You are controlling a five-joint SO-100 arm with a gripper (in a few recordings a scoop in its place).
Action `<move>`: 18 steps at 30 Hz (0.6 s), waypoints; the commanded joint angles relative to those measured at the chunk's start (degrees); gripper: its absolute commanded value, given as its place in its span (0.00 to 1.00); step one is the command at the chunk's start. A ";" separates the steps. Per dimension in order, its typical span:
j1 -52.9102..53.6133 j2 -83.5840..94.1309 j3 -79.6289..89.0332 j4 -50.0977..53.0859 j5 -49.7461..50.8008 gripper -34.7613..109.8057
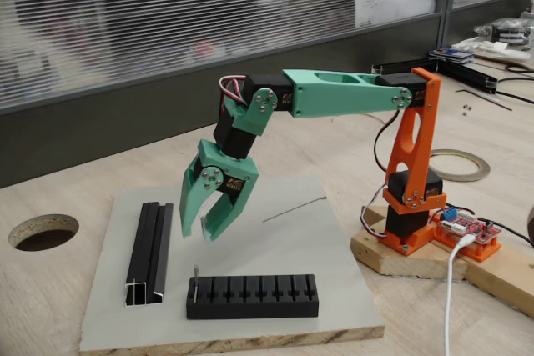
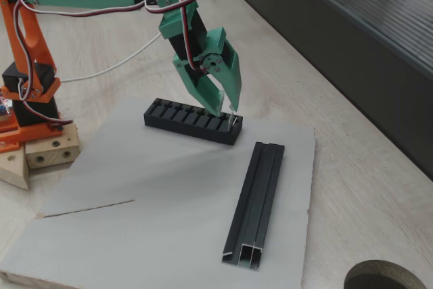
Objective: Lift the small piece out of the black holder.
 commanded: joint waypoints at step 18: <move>-3.52 0.53 0.00 -0.35 10.20 0.42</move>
